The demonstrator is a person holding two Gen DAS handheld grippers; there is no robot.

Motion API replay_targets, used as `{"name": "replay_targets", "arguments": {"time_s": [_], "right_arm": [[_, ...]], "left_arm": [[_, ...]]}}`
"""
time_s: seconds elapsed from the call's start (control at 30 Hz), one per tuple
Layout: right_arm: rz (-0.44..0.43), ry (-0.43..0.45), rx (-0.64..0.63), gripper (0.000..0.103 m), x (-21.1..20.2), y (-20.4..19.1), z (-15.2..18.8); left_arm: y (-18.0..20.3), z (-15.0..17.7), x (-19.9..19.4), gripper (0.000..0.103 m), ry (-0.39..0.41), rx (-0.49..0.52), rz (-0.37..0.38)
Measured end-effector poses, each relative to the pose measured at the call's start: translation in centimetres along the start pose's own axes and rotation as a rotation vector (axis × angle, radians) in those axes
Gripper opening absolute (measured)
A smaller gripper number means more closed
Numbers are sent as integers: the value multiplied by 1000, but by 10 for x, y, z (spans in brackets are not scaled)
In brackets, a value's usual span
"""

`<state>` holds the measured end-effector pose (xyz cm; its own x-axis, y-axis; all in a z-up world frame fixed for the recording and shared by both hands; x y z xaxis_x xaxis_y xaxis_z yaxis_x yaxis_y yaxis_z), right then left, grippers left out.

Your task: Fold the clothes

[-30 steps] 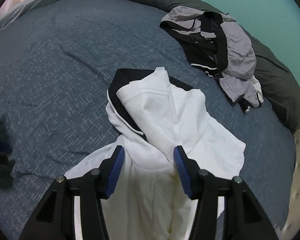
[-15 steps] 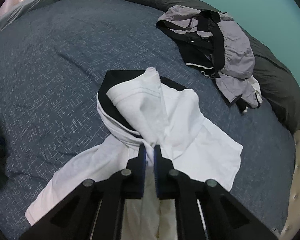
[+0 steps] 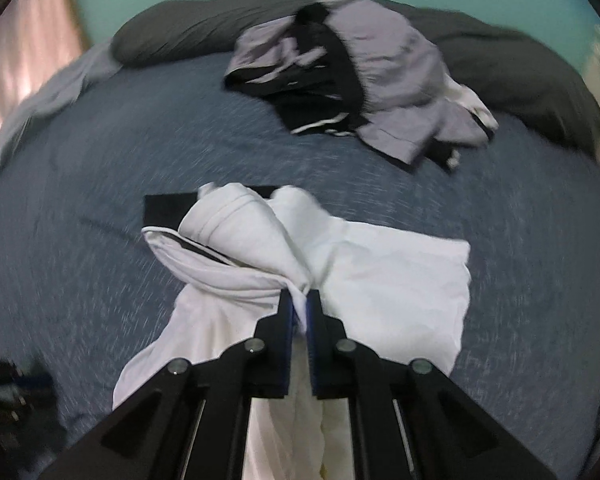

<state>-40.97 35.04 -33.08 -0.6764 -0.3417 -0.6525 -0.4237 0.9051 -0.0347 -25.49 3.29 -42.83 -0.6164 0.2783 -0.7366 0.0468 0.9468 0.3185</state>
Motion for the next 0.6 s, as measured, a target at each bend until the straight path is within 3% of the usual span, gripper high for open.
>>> {"name": "replay_targets", "arguments": {"time_s": [0.27,0.6], "right_arm": [[16,-3,235,6,9,46,4],[4,-69,510,6,31,77,24]], "left_arm": [[2,1,5,29,-3,9,-5],[0,-1,4,29,-9,-2,2]]}}
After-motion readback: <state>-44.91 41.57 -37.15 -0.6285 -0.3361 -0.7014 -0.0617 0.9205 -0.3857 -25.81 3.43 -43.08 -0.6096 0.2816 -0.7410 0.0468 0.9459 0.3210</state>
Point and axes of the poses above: each gripper's, at about its wrist camera, not at the fingertips, and x roughly the way its jaws point, y to its right, z to its underside, the point moved 9 cm from there along x, roughly the way its jaws point, and after that the axes turned 14 degrees about y, right-handed, at the moved point
